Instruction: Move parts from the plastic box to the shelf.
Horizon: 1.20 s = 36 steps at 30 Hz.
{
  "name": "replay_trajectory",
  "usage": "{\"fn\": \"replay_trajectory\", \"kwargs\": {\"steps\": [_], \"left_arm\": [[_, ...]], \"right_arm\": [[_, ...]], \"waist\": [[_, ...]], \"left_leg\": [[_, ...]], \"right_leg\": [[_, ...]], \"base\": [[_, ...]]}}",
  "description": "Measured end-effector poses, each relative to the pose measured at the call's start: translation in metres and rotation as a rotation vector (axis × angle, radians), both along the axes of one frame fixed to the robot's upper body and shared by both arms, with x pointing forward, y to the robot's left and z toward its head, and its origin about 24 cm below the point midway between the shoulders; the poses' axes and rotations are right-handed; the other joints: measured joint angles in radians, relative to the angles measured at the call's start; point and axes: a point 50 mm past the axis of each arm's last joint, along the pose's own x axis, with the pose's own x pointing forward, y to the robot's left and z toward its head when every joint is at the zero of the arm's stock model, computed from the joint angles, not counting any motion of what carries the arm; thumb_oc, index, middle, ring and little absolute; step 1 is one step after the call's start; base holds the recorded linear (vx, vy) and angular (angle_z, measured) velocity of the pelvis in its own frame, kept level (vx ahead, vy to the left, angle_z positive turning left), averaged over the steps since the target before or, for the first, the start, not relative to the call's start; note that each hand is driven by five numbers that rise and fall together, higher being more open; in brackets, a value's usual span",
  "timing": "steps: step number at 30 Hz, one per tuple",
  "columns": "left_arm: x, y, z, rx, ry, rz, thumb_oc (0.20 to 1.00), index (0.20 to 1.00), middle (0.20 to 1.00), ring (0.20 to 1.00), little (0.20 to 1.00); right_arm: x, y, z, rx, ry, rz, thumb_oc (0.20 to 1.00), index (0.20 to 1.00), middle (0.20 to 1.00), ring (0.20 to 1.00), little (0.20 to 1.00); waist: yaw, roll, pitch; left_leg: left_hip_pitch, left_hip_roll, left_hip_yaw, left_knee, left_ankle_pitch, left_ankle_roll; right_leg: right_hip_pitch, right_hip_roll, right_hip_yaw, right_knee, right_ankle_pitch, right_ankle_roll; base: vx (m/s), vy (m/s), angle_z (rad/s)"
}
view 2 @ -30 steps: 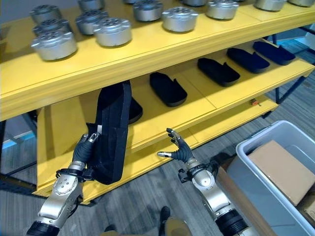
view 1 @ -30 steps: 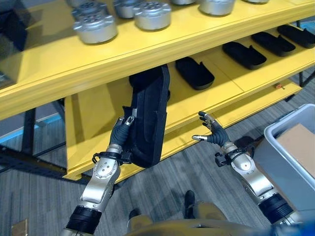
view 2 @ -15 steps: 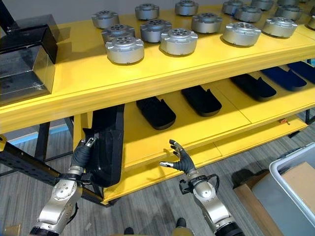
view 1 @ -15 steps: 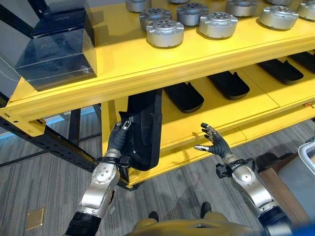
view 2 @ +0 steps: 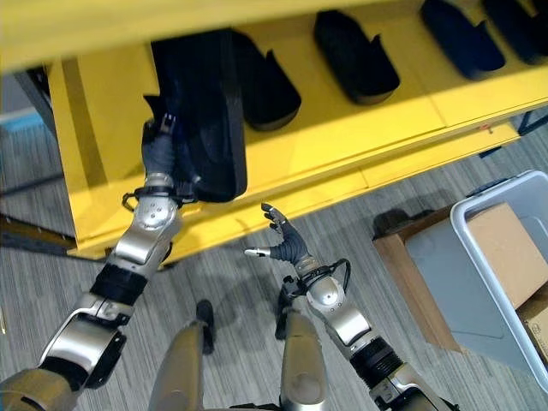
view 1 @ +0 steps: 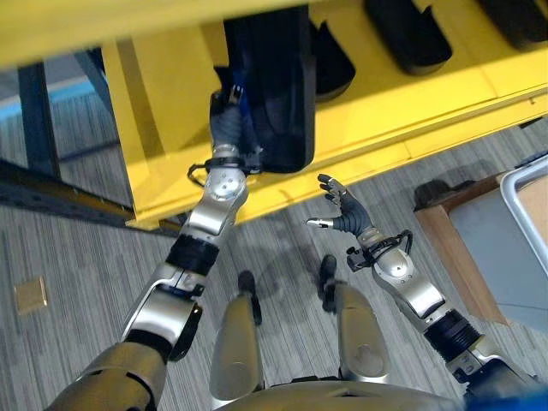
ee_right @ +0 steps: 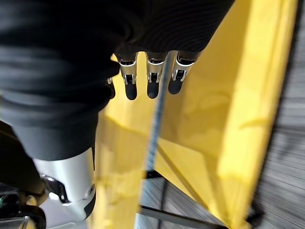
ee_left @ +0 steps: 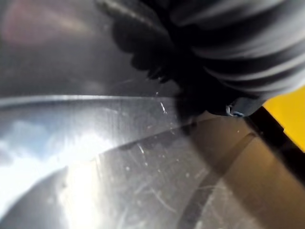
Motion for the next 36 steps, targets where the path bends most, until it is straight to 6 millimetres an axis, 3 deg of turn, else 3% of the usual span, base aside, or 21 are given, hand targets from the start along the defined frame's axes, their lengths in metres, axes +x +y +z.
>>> {"fn": "replay_trajectory", "kwargs": {"steps": [3,6,11,14,19,23,36], "left_arm": [[0.010,0.021,0.046,-0.006,-0.116,0.132,0.200,0.200,0.200,0.200,0.200],[0.001,0.076,0.070,-0.007,-0.192,0.356,0.200,0.200,0.200,0.200,0.200],[-0.006,0.092,0.084,-0.039,-0.243,0.446,0.200,0.200,0.200,0.200,0.200],[-0.004,0.100,0.083,-0.032,-0.223,0.483,0.200,0.200,0.200,0.200,0.200],[0.002,0.112,0.096,0.030,-0.201,0.499,0.200,0.200,0.200,0.200,0.200],[0.009,0.121,0.096,0.119,-0.144,0.517,0.200,0.200,0.200,0.200,0.200],[0.023,0.143,0.068,0.069,0.073,0.479,0.200,0.200,0.200,0.200,0.200]], "right_arm": [[0.007,0.010,0.020,0.039,-0.061,0.042,1.000,1.000,1.000,1.000,1.000],[-0.006,-0.008,0.006,0.035,-0.022,0.003,1.000,1.000,1.000,1.000,1.000],[-0.014,-0.016,-0.006,0.028,0.018,-0.012,1.000,1.000,1.000,1.000,1.000],[-0.014,-0.015,-0.005,0.035,0.014,-0.003,1.000,1.000,1.000,1.000,1.000],[-0.021,-0.016,-0.014,0.039,0.056,0.017,1.000,1.000,1.000,1.000,1.000],[-0.027,-0.018,-0.021,0.034,0.089,0.035,1.000,1.000,1.000,1.000,1.000],[-0.042,-0.022,-0.038,0.026,0.164,0.055,1.000,1.000,1.000,1.000,1.000]], "waist": [[-0.008,-0.017,0.036],[-0.024,-0.019,0.037],[-0.022,-0.036,0.024],[-0.019,-0.061,-0.025],[-0.024,-0.065,-0.078],[-0.025,-0.063,-0.093],[-0.028,-0.038,-0.122]], "left_leg": [[-0.134,0.003,-0.026,0.103,-0.017,-0.001],[-0.158,0.008,-0.019,0.153,-0.046,0.006],[-0.197,0.014,-0.042,0.186,-0.069,0.002],[-0.208,0.014,-0.041,0.188,-0.074,-0.001],[-0.215,0.016,-0.042,0.196,-0.090,0.001],[-0.204,0.017,-0.043,0.199,-0.092,0.002],[-0.219,0.019,-0.040,0.220,-0.104,0.014]], "right_leg": [[-0.126,-0.009,0.001,0.094,-0.026,-0.017],[-0.143,-0.007,0.014,0.125,-0.034,-0.006],[-0.163,-0.009,-0.004,0.148,-0.055,-0.012],[-0.175,-0.003,-0.003,0.146,-0.054,-0.014],[-0.171,0.001,-0.005,0.134,-0.057,-0.013],[-0.155,0.003,-0.006,0.127,-0.055,-0.009],[-0.153,0.007,-0.002,0.108,-0.042,0.003]], "base": [[-0.06,0.019,0.04],[-0.01,0.006,-0.08],[0.05,-0.016,0.08],[-0.01,0.010,-0.02],[0.03,0.014,-0.01],[0.01,0.021,0.00],[0.00,0.010,-0.01]]}}
